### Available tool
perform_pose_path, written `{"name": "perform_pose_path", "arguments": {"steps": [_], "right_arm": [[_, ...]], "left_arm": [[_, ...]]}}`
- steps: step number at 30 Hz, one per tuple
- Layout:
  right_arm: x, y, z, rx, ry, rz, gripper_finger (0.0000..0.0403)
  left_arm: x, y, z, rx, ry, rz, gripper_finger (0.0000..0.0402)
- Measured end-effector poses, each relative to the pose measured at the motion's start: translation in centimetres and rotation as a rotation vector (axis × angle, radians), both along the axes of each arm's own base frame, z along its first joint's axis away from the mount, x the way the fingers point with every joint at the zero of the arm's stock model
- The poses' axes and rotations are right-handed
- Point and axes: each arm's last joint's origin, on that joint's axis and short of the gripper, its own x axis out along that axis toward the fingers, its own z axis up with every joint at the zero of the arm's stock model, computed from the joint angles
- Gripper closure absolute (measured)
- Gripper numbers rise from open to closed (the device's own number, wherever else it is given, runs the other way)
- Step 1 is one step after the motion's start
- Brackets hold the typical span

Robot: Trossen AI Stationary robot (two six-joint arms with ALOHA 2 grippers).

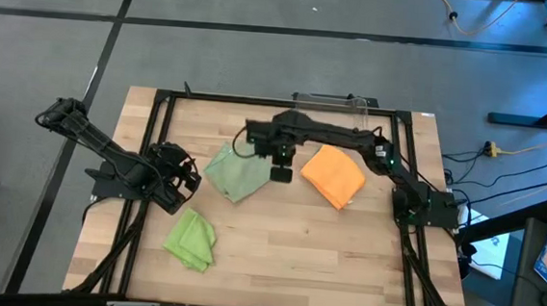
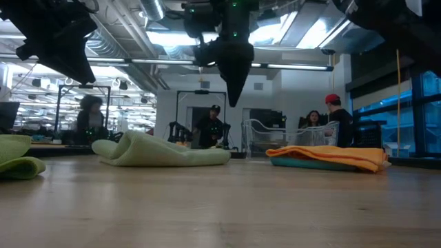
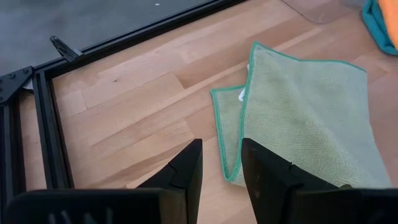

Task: Fold microfiber towels
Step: Stack the folded green microfiber cloth on top of the folded orange microfiber cloth

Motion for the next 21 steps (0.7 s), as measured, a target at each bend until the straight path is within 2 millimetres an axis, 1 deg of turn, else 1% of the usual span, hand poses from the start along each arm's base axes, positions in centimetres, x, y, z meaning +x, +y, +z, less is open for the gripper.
{"name": "perform_pose_path", "arguments": {"steps": [3,6,11,12,17,19,21], "right_arm": [[0.1,1.4,-1.0,0.004,0.028,0.026,0.0328],[-0.2,2.8,-2.6,0.012,0.097,0.027,0.0328],[-1.6,5.1,-5.2,0.019,0.259,0.061,0.0328],[-2.0,5.5,-5.4,0.019,0.284,0.067,0.0328],[-5.1,7.2,-6.0,0.010,0.351,0.053,0.0328],[-6.4,7.6,-5.7,-0.022,0.317,0.036,0.0328],[-7.7,7.9,-5.1,-0.076,0.244,0.014,0.0328]], "left_arm": [[0.0,0.0,0.0,0.000,0.000,0.000,0.0298],[0.0,0.0,0.0,0.000,0.000,0.000,0.0298],[0.0,0.0,0.0,-0.001,-0.003,0.000,0.0298],[0.1,0.0,0.0,-0.004,-0.007,0.000,0.0298],[0.4,-0.2,0.0,-0.025,-0.045,0.000,0.0298],[0.5,-0.3,0.0,-0.032,-0.057,0.000,0.0298],[0.5,-0.3,0.0,-0.035,-0.062,0.000,0.0298]]}}
